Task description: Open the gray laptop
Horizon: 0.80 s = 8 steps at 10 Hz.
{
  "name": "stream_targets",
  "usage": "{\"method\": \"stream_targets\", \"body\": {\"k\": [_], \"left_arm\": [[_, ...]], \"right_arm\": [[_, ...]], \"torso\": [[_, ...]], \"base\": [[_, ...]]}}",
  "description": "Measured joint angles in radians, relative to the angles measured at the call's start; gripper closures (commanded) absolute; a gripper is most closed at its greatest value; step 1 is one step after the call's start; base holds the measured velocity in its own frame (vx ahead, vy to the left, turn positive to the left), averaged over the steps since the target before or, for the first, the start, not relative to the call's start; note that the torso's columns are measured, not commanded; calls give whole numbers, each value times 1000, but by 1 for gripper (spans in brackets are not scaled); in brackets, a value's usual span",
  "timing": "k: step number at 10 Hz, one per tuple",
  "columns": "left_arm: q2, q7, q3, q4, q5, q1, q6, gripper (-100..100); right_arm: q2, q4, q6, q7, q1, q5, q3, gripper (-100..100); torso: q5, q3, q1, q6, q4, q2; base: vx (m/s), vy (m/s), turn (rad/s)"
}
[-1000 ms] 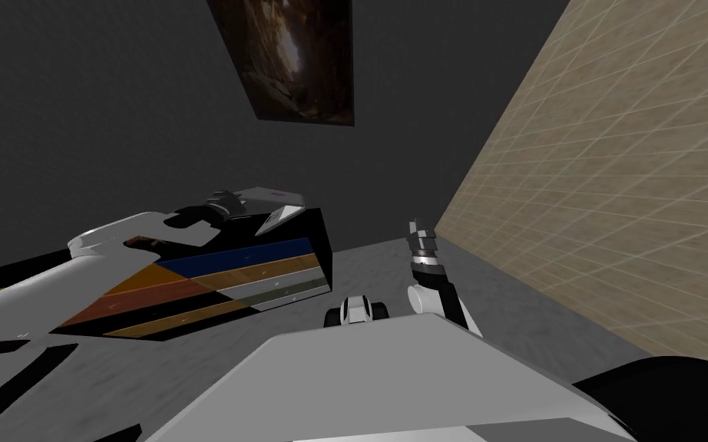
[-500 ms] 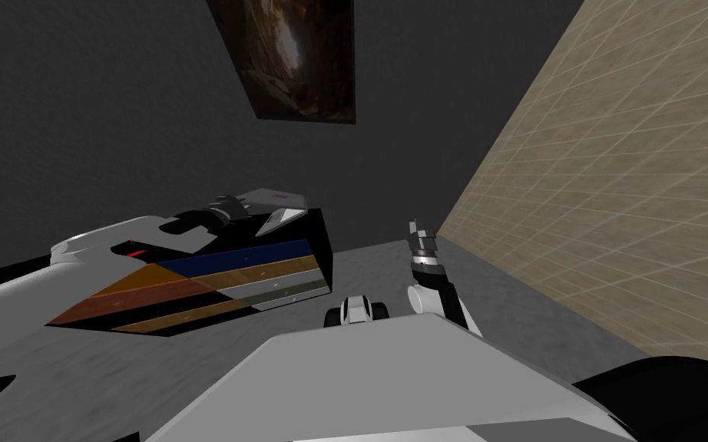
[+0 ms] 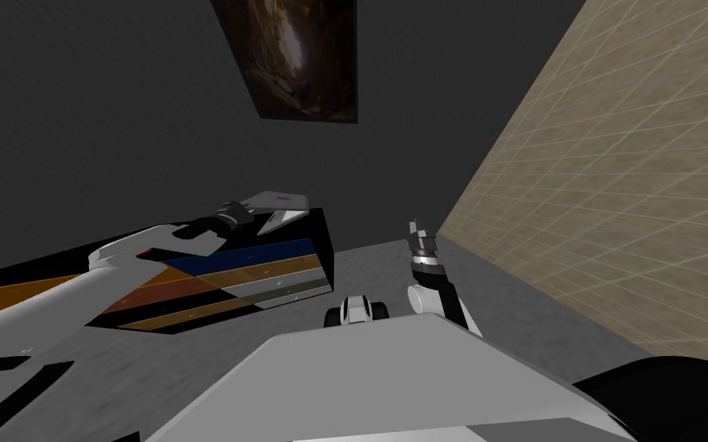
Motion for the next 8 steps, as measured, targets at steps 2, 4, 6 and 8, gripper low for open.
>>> {"method": "stream_targets", "body": {"k": [2, 4, 6, 8], "left_arm": [[-16, 10, 9, 3, 13, 3, -7, -100], [31, 42, 12, -39, 25, 16, 21, -100], [69, 70, 0, -55, 38, 10, 34, -100], [104, 92, -18, -68, 51, -3, 46, -100]], "right_arm": [[0, 0, 0, 0, 0, 0, 0, 0], [0, 0, 0, 0, 0, 0, 0, 0], [0, 0, 0, 0, 0, 0, 0, 0], [0, 0, 0, 0, 0, 0, 0, 0]], "torso": [[-2, -1, -4, -2, 0, -1], [-3, 1, -5, -2, 1, 1], [-3, 3, -4, -2, 2, 4], [-3, 3, -3, -3, 2, 5]], "base": [[13, 12, 28], [33, -4, 26], [24, 1, 18], [16, 1, 14]]}}
